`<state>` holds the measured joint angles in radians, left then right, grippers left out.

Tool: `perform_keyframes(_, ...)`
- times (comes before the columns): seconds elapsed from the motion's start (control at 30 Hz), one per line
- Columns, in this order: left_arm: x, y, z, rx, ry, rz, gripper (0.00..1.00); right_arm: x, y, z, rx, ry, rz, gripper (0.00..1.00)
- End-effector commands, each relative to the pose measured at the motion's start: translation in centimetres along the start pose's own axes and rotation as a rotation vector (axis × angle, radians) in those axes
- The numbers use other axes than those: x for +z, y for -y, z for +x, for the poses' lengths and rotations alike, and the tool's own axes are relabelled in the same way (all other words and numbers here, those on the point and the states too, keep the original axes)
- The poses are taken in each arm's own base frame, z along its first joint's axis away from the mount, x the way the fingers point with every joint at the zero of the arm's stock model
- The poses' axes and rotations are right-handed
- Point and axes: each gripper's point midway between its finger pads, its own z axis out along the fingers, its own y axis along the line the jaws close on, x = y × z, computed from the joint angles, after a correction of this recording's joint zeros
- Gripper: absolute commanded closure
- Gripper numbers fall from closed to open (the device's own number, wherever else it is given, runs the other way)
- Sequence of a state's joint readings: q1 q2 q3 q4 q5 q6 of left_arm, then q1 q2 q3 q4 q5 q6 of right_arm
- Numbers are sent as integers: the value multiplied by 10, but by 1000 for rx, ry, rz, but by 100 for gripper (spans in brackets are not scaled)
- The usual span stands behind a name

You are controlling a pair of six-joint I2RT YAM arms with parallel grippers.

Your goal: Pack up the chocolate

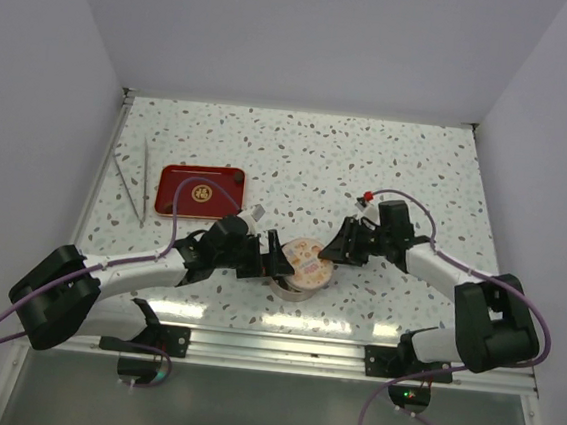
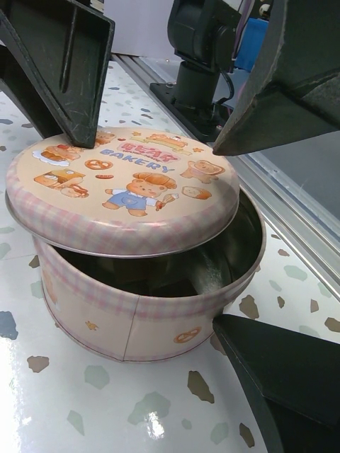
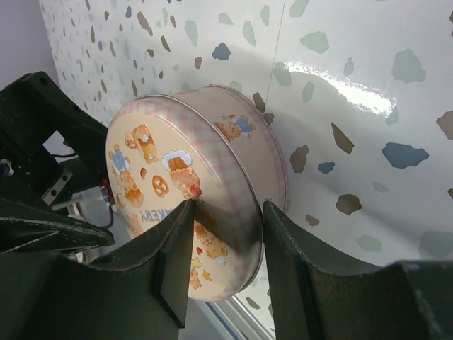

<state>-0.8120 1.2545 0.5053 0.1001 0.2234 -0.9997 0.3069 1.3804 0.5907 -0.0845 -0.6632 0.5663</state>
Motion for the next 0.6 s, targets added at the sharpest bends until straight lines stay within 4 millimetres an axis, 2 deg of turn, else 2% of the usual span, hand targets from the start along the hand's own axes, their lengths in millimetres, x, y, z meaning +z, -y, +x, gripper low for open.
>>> perform_keyframes(0.0, -1, 22, -19, 25, 58, 64, 0, 0, 16, 3, -18, -5, 104, 62)
perform_keyframes(0.57, 0, 21, -17, 24, 50, 57, 2, 7, 3, 0, -30, -6, 93, 62)
